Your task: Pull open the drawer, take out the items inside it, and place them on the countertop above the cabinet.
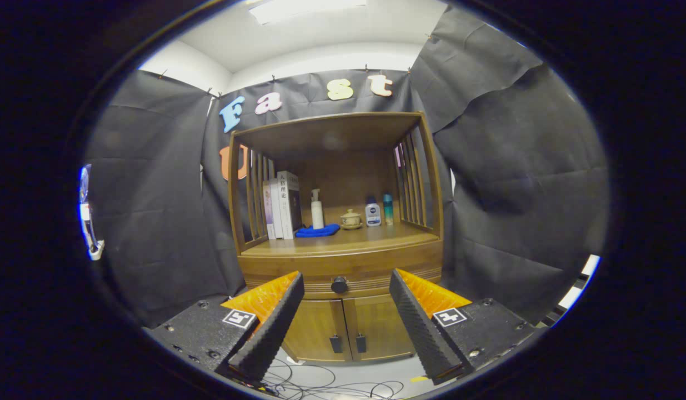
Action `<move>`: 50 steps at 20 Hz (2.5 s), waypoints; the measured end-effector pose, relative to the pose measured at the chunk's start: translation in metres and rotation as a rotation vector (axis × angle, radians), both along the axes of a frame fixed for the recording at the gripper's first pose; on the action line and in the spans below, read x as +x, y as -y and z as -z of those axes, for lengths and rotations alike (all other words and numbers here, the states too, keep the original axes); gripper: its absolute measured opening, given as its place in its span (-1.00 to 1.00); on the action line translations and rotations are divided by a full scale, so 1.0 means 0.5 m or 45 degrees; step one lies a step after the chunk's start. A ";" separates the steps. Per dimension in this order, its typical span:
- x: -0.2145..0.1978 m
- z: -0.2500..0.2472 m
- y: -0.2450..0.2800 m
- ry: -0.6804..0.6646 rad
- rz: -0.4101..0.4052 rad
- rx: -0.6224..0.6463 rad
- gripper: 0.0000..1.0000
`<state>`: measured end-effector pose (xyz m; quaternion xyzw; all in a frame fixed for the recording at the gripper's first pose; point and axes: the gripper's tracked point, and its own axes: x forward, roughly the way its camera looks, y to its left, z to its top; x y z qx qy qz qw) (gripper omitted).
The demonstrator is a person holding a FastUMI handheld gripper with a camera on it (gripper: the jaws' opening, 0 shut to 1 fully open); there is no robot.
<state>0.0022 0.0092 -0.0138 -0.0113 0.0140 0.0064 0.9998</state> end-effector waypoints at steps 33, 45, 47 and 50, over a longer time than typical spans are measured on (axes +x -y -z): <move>0.430 0.262 -0.006 -0.198 0.004 -0.042 0.98; 0.520 0.283 -0.020 -0.276 -0.026 -0.038 0.33; 0.522 0.282 -0.014 -0.254 -0.008 -0.041 0.10; 0.518 0.286 -0.018 -0.277 -0.006 -0.026 -0.06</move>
